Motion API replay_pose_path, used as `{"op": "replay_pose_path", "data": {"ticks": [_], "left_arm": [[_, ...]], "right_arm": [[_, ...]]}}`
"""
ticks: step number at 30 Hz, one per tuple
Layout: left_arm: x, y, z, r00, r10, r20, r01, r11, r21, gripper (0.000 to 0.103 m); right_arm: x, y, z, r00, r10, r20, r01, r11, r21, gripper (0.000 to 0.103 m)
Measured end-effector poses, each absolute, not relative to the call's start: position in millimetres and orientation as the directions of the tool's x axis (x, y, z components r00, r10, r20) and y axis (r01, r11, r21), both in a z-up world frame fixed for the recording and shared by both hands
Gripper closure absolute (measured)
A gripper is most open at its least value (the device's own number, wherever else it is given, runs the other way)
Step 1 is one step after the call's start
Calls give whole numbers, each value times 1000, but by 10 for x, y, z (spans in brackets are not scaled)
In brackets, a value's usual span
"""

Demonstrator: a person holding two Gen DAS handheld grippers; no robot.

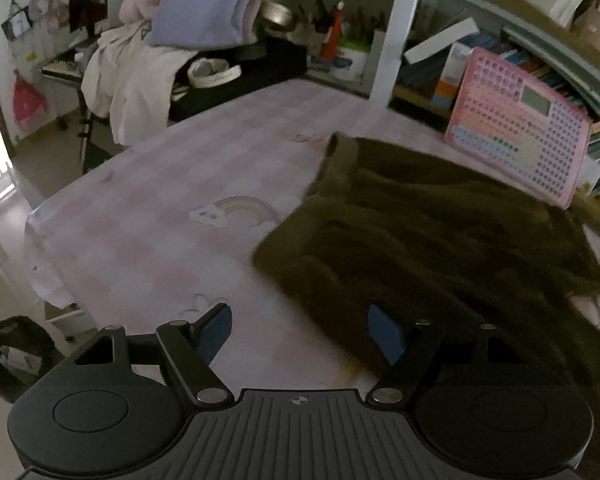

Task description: Fold clothes

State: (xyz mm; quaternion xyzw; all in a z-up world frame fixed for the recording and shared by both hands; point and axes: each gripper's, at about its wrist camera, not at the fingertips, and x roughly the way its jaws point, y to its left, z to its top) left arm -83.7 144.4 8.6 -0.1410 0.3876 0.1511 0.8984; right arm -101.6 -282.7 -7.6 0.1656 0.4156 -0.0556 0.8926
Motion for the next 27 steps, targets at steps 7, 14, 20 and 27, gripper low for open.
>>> {"op": "replay_pose_path", "data": {"ticks": [7,14,20,27], "left_arm": [[-834,1860,-74,642,69,-763,-380,893,-239,27],[-716,2012,-195,654,4,-757,-421,833,-359,42],[-517,2001,-302,652,-131,-747,-397,780,-483,93],[-538,2026,-352,665,-126,-736,-400,772,-494,98]], "right_arm": [[-1463,-2553,-165,641,-91,-762,328,930,165,60],[-1485,-2476,-205,628,-142,-765,332,938,99,65],[-1373,-2475,-231,630,-175,-757,330,942,57,65],[-1165,-2483,-249,634,-203,-746,316,949,10,64]]}}
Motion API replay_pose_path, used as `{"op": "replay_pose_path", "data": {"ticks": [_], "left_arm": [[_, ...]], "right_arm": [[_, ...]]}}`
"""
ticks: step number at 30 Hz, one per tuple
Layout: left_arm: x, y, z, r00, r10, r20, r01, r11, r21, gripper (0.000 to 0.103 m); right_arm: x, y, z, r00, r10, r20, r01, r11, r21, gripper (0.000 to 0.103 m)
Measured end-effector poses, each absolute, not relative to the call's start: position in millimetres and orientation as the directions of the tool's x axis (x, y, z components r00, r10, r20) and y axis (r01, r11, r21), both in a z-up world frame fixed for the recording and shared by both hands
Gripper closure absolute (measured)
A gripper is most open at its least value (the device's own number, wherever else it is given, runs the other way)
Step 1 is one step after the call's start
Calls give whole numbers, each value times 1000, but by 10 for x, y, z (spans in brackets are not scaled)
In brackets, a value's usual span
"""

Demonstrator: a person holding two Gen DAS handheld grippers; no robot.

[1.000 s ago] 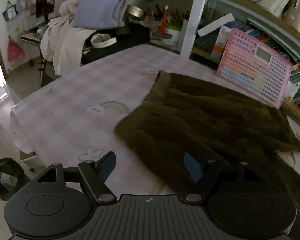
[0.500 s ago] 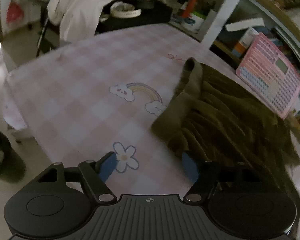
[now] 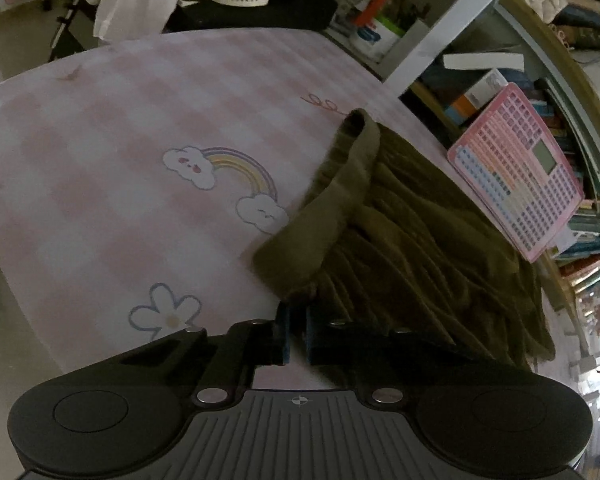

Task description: Fold clothes

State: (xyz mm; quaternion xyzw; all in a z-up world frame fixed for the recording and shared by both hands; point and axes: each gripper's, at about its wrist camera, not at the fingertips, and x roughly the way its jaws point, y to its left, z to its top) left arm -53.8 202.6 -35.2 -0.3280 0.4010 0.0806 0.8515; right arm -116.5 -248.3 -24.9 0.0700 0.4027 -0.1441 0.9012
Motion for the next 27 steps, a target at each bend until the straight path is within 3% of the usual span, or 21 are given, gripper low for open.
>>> {"op": "replay_pose_path", "data": {"ticks": [11,16,24,26,27], "left_arm": [[-584,2000,-305,688,-128,-715,-335,818,-468,92],[-736,1924,-70,745,-114,-657,-239,874,-423,89],[-817,1558,218,754,-83,-652,-98,967,-237,62],[-833,1481,227,752,-76,-655,-79,976,-204,46],[-841,1445,229,751,-73,-657,-70,979,-189,43]], "right_arm": [[-1070,-2483,-282,650,-209,-731,290,957,-16,62],[-1132,-2492,-185,654,-179,-735,332,941,67,61],[-1345,-2294,13,689,-149,-709,322,940,115,50],[-1395,-2235,36,692,-145,-707,317,941,117,47],[-1417,-2203,45,693,-144,-706,314,942,116,44]]}}
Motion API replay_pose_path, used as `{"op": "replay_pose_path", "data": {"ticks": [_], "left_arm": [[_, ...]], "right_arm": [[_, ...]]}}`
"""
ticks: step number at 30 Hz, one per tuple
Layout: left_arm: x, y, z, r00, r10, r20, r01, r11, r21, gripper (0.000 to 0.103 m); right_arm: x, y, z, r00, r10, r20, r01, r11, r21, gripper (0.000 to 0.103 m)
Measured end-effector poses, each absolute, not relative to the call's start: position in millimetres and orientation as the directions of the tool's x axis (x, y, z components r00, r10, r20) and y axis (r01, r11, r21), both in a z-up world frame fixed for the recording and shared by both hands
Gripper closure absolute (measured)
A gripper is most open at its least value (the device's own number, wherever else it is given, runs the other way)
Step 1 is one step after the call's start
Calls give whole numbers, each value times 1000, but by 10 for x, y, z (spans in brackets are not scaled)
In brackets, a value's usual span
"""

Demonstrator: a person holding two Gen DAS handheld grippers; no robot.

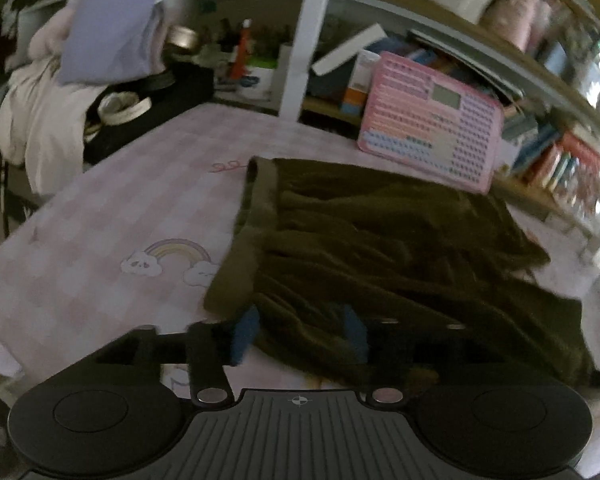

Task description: Fold clothes

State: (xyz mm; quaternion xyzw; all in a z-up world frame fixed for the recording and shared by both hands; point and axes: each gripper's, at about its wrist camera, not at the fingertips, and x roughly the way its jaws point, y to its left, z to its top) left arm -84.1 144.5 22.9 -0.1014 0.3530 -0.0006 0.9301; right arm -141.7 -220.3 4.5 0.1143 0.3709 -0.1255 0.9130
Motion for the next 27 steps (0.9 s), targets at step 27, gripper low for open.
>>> {"op": "replay_pose_path", "data": {"ticks": [27], "left_arm": [[-1057,1112,278,773,-135,-620,139,989,-43,13]], "right_arm": [[-1739,-2021,145,685,-207,-699,329,943,43,18]]}}
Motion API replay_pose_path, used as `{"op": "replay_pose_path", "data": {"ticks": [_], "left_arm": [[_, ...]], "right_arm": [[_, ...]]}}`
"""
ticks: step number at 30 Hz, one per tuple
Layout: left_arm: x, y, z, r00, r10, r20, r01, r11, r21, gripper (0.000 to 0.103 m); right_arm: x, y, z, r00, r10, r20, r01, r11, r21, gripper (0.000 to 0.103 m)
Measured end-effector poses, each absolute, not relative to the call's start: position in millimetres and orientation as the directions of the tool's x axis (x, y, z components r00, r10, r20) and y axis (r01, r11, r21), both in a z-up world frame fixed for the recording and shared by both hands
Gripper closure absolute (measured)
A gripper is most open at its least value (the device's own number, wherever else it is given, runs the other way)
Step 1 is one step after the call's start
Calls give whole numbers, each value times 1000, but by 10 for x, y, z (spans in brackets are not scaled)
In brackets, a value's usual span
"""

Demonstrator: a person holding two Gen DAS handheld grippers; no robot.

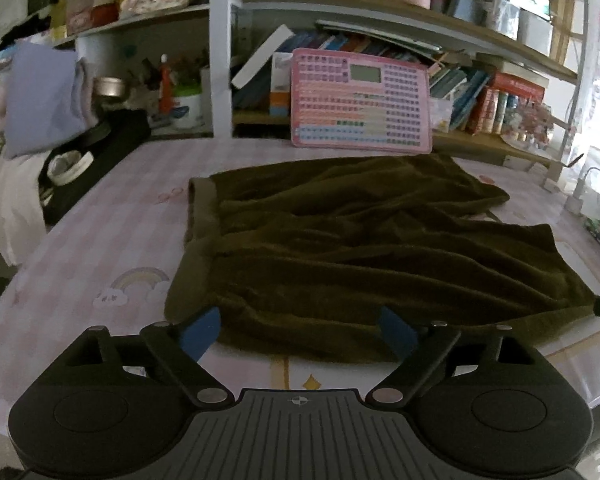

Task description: Fold clothes

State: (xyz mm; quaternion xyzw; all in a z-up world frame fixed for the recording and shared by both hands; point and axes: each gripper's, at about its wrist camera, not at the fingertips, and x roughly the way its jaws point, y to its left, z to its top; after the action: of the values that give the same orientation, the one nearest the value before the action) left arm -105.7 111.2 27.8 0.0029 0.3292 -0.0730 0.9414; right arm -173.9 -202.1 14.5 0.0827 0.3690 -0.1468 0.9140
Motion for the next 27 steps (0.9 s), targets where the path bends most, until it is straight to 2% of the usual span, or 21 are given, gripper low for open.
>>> {"op": "replay_pose_path", "data": {"ticks": [15,23,27], "left_arm": [[-664,1252,304,758,-91,-645,99,995,-24,11],[-137,1246,345,753,-27,-657,54,998,20,11],[256,1241,431,756,-33,-654,48,999,5,11]], "right_arm": [[-1192,-2433,273,674,-162,-721,232,973,-2,17],[-387,-2653,301,678,-65,-733,71,997,-23,17],[204,-2824,353,683,19,-730,-47,999,-18,17]]}}
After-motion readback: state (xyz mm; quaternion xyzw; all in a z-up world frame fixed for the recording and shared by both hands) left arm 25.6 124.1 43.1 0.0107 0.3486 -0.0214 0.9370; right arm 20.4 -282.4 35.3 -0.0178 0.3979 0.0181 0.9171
